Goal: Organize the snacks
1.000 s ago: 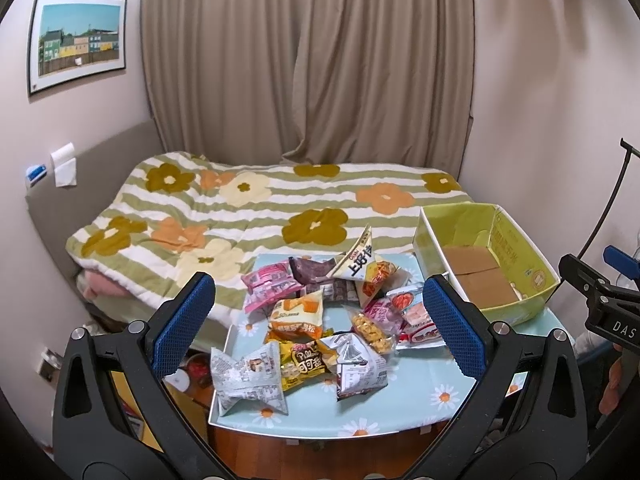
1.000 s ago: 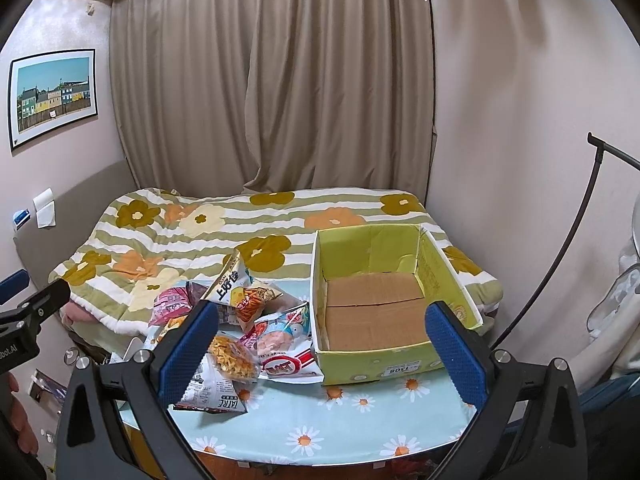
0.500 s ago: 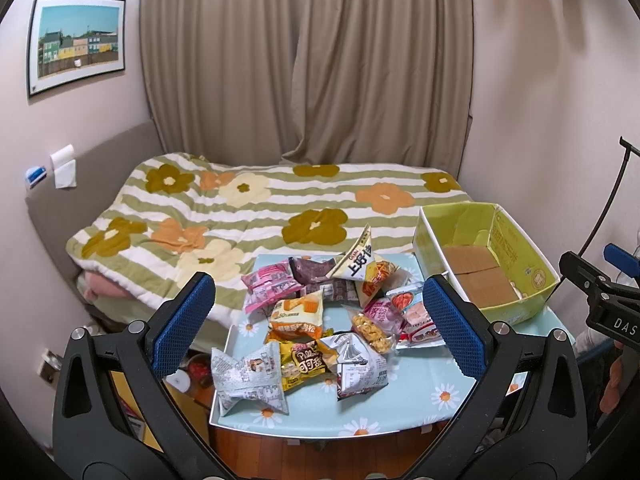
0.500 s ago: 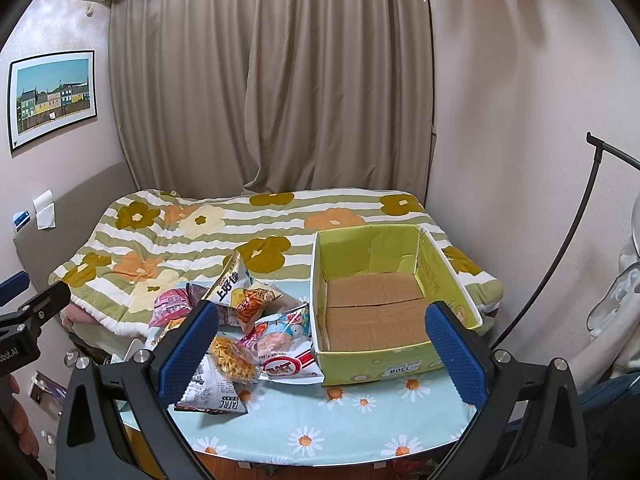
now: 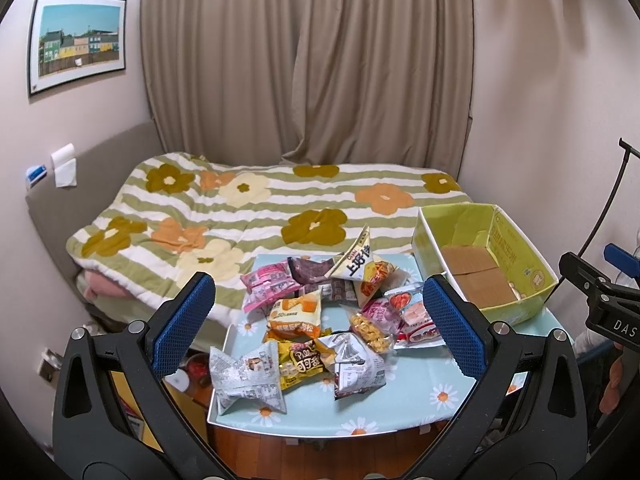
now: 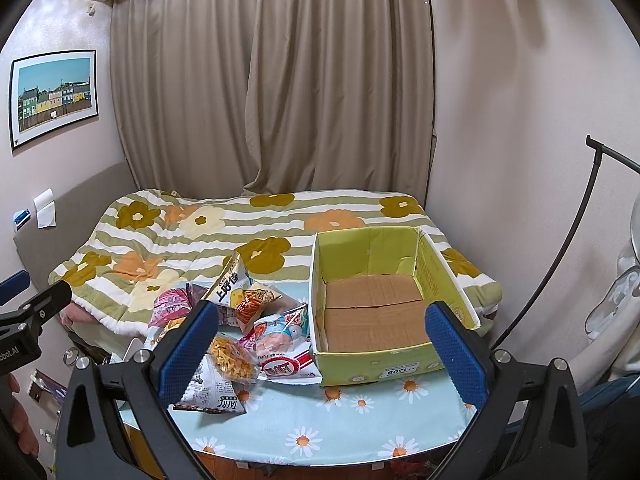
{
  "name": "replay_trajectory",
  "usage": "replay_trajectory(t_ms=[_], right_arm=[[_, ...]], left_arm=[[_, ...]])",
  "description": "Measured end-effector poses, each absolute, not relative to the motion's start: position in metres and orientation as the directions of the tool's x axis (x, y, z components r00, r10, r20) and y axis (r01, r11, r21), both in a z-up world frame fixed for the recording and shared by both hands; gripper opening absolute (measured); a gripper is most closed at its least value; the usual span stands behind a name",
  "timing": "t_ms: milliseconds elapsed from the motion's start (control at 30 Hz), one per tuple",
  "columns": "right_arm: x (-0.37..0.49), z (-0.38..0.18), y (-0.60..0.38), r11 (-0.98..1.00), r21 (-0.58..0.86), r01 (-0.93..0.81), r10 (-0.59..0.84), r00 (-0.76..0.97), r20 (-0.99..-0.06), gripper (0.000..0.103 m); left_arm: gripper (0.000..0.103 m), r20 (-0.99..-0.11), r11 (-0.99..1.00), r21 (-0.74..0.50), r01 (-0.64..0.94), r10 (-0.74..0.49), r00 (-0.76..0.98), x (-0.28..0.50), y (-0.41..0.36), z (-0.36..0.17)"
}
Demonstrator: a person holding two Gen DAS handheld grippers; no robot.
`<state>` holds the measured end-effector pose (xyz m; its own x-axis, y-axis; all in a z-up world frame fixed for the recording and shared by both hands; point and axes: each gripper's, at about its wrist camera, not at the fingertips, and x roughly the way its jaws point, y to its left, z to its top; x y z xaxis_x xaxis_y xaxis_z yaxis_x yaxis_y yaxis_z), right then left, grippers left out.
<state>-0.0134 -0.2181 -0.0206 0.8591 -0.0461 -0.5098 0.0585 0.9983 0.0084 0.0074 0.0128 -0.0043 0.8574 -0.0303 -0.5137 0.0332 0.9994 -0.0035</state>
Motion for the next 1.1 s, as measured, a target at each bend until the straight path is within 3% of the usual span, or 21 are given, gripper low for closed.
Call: replay_trajectory(t_ms=[800, 1100], right_arm=[[-0.013, -0.020, -0.219, 0.998, 0.015, 0.065, -0.048, 0.859, -0.510, 0.103], [0.010, -0.051, -0.202, 0.995, 0.074, -0.073, 0.103, 0.797, -0.596, 0.103]], left_arm=[[0.103, -0.503, 0.999, -0.022, 0.035, -0.042, 0.863, -0.003, 0.007, -0.005], [0.103, -0.605, 0.999, -0.036, -0.034, 0.005, 0.796, 0.002, 0.019, -0.037]])
